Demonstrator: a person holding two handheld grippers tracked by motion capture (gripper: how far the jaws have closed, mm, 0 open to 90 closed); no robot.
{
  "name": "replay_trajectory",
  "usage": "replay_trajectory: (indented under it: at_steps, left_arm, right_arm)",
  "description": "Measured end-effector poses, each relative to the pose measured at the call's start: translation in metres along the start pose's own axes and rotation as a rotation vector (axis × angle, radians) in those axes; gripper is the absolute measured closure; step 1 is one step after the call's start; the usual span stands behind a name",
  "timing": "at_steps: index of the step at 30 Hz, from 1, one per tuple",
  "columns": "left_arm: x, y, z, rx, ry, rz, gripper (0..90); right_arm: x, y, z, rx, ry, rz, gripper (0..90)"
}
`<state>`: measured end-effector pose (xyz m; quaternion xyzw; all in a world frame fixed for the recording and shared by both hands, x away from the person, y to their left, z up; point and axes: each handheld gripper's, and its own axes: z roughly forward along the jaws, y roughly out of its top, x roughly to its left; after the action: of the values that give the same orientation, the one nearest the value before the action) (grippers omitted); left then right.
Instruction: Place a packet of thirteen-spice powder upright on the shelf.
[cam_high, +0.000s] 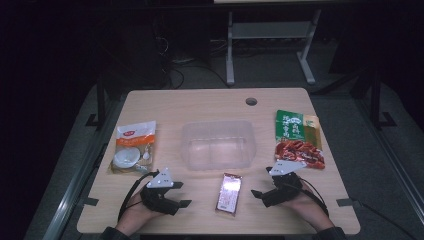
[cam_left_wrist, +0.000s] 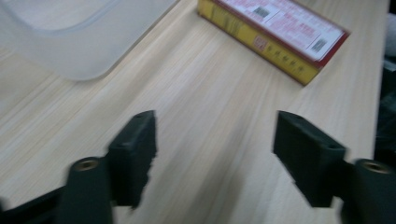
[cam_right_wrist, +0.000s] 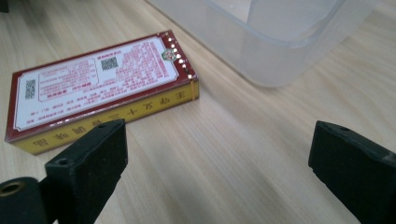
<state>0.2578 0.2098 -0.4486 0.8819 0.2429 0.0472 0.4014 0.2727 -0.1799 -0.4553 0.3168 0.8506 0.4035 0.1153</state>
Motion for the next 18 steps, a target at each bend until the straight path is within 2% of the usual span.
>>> replay_trajectory:
  at_steps: [1,5,7,9,12,13,18]
  left_arm:
    - [-0.001,0.004,0.0,-0.005,-0.001,-0.013,40.6]
    - [-0.007,0.014,0.003,-0.012,-0.021,-0.018,53.5]
    - [-0.01,0.017,0.004,-0.014,-0.026,-0.014,56.3]
    - [-0.014,0.022,0.009,-0.005,-0.051,-0.013,66.7]
    - [-0.015,0.025,0.013,-0.001,-0.068,-0.018,75.9]
    - [-0.017,0.029,0.017,-0.005,-0.088,-0.018,80.0]
    - [-0.022,0.038,0.025,-0.007,-0.115,-0.005,88.1]
  right_arm:
    - [0.0,0.0,0.0,0.002,0.0,0.004,5.6]
    - [0.004,0.001,0.0,-0.002,-0.002,-0.005,6.0]
    - [0.004,0.001,0.0,-0.005,-0.006,-0.006,6.1]
    - [0.004,0.001,0.0,0.0,-0.002,-0.002,6.4]
    - [0.003,0.001,0.001,0.008,-0.003,0.011,6.5]
    - [0.002,0.001,0.001,0.008,-0.002,0.016,6.6]
    - [0.001,0.001,0.001,0.008,0.004,0.018,6.8]
